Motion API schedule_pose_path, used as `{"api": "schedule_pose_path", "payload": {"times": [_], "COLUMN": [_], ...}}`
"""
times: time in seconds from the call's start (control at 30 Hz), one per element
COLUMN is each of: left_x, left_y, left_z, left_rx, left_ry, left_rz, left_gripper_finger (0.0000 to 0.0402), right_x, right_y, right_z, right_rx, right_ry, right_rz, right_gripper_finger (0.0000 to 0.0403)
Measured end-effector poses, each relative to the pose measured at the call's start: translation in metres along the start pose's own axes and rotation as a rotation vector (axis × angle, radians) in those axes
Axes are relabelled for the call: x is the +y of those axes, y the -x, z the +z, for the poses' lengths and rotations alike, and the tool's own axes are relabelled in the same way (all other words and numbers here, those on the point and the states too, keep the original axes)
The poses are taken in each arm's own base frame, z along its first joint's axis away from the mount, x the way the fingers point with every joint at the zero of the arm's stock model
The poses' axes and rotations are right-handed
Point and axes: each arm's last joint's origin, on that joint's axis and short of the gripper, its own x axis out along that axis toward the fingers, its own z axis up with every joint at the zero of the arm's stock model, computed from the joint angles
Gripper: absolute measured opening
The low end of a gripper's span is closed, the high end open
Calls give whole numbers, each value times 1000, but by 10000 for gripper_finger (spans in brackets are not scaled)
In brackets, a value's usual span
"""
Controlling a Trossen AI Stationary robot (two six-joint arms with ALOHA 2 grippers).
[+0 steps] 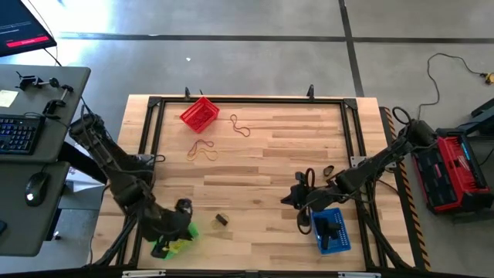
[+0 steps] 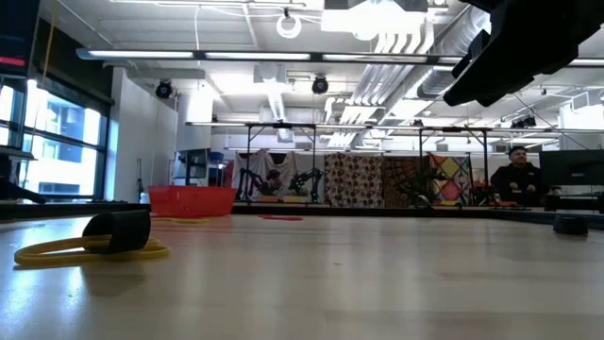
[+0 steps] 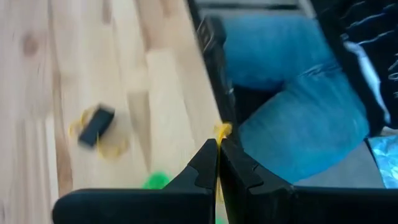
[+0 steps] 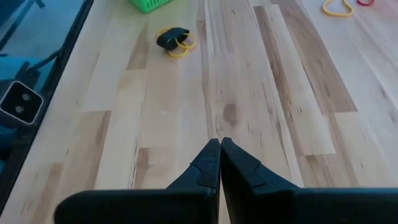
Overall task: Sort rubber bands into baskets
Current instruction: Put the yellow rubber band into the green basket
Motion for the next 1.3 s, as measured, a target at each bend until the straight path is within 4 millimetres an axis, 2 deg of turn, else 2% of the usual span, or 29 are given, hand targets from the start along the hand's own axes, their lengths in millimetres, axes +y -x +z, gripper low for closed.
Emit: {"api": "schedule_pose_path", "payload": {"times": [0.2,0.43,0.8,1.0,1.3], "left_x": [-13,-20,-8,0,1], "left_y": [6,15,41,48,51], "left_z": [-21,-35,-45,-52,-54], "left_rx": [47,64,130,228,261], "left_ry": [83,141,199,236,264], "left_rz": [68,101,165,210,205], "left_gripper_finger": [0,0,0,0,0], "right_x": [1,1,1,1,1], "right_y": [0,0,0,0,0], "right_z": [1,2,2,2,2], "right_rx": [-11,-16,-16,-16,-16], "right_ry": [-4,-7,-7,-7,-7], "right_rz": [6,9,10,10,10], "right_gripper_finger": [0,0,0,0,0]}}
